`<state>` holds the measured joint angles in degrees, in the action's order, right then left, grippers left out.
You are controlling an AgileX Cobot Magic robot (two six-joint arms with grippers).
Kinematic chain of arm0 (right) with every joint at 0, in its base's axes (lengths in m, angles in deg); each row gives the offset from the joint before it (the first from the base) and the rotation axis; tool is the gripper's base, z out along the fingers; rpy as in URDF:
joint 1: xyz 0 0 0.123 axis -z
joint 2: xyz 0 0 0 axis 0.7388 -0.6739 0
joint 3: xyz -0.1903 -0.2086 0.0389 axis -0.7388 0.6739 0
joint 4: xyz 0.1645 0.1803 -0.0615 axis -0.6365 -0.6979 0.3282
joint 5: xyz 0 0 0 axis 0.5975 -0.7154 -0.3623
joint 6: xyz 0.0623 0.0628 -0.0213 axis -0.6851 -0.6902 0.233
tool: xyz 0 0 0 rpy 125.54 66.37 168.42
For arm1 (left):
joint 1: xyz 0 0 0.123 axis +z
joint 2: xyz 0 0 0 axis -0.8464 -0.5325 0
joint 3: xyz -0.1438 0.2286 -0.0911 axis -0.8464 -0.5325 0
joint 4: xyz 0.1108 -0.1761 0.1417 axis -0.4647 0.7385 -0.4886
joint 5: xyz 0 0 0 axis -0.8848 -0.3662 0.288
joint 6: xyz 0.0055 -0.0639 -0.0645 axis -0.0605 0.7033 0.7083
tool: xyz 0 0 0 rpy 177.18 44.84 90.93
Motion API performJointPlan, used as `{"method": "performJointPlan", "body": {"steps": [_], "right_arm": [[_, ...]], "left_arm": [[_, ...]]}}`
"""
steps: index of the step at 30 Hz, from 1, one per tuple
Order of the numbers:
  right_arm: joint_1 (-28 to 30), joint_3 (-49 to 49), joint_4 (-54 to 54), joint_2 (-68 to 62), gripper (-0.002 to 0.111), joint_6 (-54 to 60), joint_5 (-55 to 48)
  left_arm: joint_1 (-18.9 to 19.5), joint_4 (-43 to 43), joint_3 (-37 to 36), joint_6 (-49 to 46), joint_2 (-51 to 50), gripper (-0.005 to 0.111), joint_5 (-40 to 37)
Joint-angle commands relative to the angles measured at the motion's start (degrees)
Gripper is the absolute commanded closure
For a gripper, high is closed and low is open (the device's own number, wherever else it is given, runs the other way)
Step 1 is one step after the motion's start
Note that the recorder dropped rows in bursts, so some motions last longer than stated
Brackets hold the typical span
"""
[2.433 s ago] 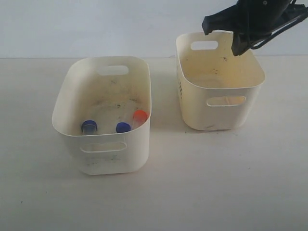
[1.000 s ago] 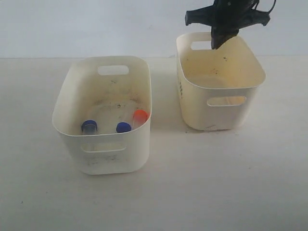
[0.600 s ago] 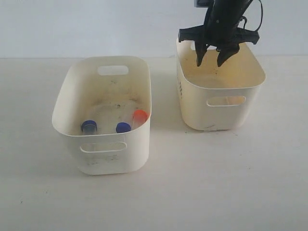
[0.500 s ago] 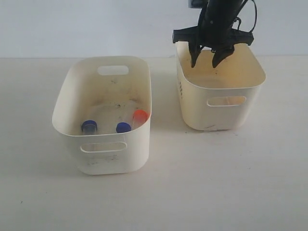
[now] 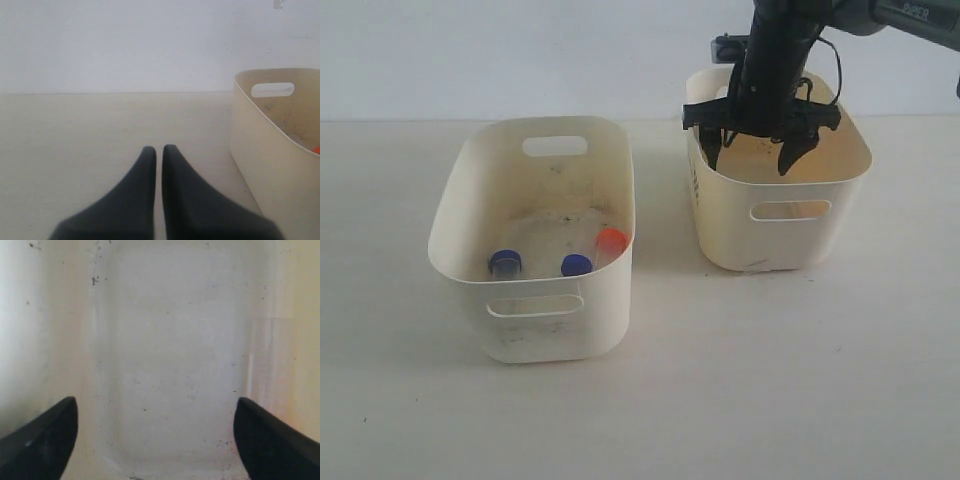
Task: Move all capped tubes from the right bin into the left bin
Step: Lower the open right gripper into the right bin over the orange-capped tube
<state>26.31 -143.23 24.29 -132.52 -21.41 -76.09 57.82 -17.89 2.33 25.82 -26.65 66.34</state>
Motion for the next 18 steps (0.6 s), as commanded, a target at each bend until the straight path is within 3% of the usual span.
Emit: {"method": "performJointPlan", "body": {"steps": [1,18], "right_arm": [[0.3,-0.2,2.4,0.1,0.023,-0.1,0.0],[0.3,-0.2,6.5,-2.1,0.023,-0.5,0.0]], "left_arm": [[0.0,0.1,-0.2,0.1,0.2,0.103,0.1],[0.0,0.1,-0.2,0.1,0.2,0.103,0.1]]}}
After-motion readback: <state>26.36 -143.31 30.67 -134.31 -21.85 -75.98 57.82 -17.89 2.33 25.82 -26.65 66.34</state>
